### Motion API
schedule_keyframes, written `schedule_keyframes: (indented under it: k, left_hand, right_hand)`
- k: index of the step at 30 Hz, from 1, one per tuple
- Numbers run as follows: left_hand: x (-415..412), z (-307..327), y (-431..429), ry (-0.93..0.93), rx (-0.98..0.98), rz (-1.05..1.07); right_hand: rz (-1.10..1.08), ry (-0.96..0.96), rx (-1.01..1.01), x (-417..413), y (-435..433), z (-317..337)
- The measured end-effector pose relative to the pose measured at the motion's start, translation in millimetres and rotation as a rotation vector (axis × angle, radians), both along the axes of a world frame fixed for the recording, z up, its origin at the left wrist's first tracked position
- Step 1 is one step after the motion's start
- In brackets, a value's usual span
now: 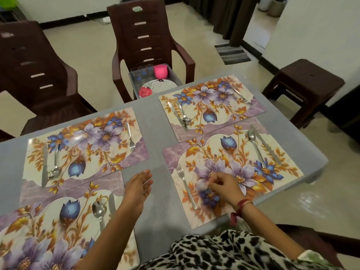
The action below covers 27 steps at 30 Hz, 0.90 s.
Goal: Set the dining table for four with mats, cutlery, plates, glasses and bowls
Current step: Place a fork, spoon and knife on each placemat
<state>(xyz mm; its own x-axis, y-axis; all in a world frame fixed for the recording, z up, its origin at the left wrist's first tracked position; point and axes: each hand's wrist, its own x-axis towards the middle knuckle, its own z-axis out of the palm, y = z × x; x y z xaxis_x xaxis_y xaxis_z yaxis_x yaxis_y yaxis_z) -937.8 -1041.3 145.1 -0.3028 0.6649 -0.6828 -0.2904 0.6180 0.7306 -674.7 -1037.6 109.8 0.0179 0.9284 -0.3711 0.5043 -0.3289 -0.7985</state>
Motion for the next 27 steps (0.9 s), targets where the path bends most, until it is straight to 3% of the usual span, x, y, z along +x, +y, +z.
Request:
schedule_keyframes:
  k: [4, 10, 17, 27]
  left_hand:
    - [34.5, 2.6, 21.6, 0.034, 0.024, 0.073]
    - [150.3, 2.3, 59.7, -0.048, 0.062, 0.229]
    - [264.8, 16.5, 95.7, -0.058, 0.083, 0.324]
    - [314.3, 30.0, 108.1, -0.032, 0.126, 0.294]
  right_hand:
    - [-0.111, 0.151, 0.057, 42.7, 22.3, -0.2]
    - [-0.131, 0.311, 0.119, 133.4, 92.3, 1.6]
    - [-0.079, 0.339, 0.117, 233.0, 154.4, 10.9]
    - [-0.047, 0.387, 0.078, 271.3, 150.4, 17.8]
